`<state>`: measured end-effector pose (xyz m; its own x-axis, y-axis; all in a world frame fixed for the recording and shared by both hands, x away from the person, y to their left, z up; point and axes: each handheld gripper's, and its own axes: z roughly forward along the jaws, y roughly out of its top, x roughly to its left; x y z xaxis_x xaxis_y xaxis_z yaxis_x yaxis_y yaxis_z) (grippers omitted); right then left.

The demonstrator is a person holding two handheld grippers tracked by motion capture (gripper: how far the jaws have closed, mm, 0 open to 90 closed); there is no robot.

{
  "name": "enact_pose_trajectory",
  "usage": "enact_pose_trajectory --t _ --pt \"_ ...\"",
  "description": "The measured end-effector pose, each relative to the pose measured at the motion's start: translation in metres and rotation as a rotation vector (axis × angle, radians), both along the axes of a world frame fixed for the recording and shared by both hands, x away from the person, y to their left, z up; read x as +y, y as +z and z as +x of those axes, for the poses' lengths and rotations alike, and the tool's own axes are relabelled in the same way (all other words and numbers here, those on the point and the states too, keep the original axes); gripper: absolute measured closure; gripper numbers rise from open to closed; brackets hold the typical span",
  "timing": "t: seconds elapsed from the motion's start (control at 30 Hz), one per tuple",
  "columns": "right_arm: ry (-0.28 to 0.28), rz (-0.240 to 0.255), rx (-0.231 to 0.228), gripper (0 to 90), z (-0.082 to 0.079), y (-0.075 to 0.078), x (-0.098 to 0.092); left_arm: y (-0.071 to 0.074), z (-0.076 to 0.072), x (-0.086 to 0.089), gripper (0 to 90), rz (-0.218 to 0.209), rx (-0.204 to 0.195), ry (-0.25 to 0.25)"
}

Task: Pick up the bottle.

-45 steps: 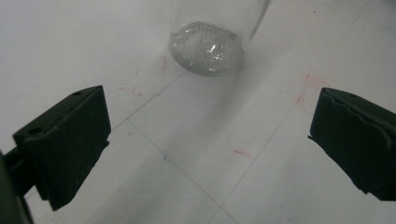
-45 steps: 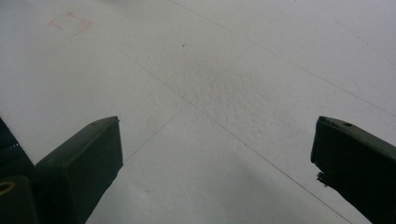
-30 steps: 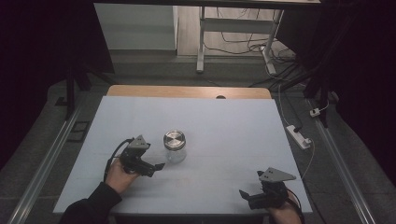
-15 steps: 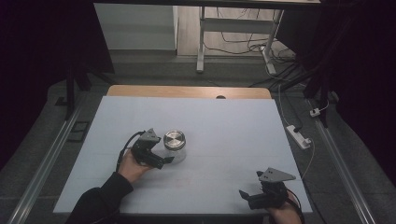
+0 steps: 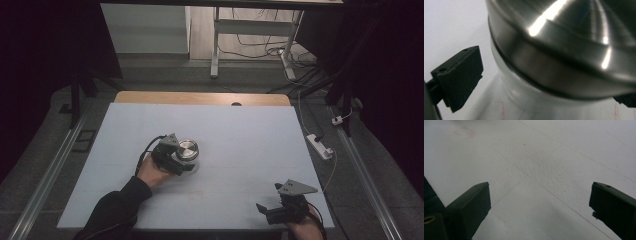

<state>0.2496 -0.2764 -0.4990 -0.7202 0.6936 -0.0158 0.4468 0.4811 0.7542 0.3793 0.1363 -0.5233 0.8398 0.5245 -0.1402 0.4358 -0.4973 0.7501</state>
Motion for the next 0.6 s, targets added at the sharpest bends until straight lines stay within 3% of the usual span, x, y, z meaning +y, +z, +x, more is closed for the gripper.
enact_pose_trajectory --t 0.3,0.4,0.43,0.5,0.6 --pt "0.000 -0.001 0.000 3.6 0.0000 0.0000 0.0001 -0.0015 0.0031 -0.0055 3.0 0.009 -0.005 -0.026" --pt "0.000 0.000 0.000 3.6 0.0000 0.0000 0.0001 0.0004 0.0015 -0.0071 5.1 0.011 -0.029 -0.031" --pt "0.001 0.000 -0.001 3.6 -0.0001 0.0000 0.0000 0.0015 -0.0001 -0.0078 10.6 0.013 -0.046 -0.037" --pt "0.000 0.002 0.000 3.6 -0.0001 0.0000 0.0000 0.0035 -0.0025 -0.0093 13.4 0.024 -0.070 -0.043" --pt "0.002 0.001 -0.002 3.6 -0.0002 0.0001 -0.0001 0.0033 -0.0032 -0.0092 14.2 0.025 -0.078 -0.041"
